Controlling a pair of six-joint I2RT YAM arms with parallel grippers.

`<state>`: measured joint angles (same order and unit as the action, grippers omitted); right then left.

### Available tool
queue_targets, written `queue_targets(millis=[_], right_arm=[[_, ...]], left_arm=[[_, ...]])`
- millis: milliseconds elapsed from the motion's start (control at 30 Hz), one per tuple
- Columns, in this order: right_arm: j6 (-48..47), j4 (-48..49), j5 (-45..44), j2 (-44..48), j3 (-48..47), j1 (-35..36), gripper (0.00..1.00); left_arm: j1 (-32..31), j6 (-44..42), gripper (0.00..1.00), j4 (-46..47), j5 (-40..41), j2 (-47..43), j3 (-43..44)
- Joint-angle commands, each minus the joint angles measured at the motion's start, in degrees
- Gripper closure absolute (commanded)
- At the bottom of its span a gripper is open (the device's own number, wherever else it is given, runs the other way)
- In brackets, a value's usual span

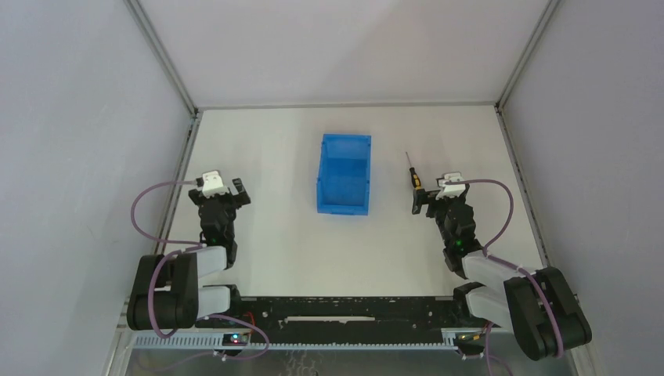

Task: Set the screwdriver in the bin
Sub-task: Pick up the screwdriver from the center of the board.

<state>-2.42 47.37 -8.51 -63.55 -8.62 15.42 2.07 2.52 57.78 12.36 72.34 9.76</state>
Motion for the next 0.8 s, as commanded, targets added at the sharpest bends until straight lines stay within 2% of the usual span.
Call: queue_targets(millis=[0,600,700,767], right_arm=[[-1.01,1.58,-0.31,-0.14,-1.66,0.22,0.0],[-1.25,-0.14,0.53,0.04,-2.3,0.22,0.0],[-0.81,-3.82,0.05,1.56,-3.54,0.22,0.0],[-0.18,-10.28,-0.75,3.51,-6.02,0.22,0.0]], left_arm=[[0.3,-1.12,0.0,1.97,0.73,-0.36,1.52],[0.28,-1.12,0.0,1.94,0.67,-0.35,1.55],[0.29,-1.12,0.0,1.98,0.68,-0.35,1.58],[0.3,-1.12,0.0,1.99,0.73,-0.35,1.5]])
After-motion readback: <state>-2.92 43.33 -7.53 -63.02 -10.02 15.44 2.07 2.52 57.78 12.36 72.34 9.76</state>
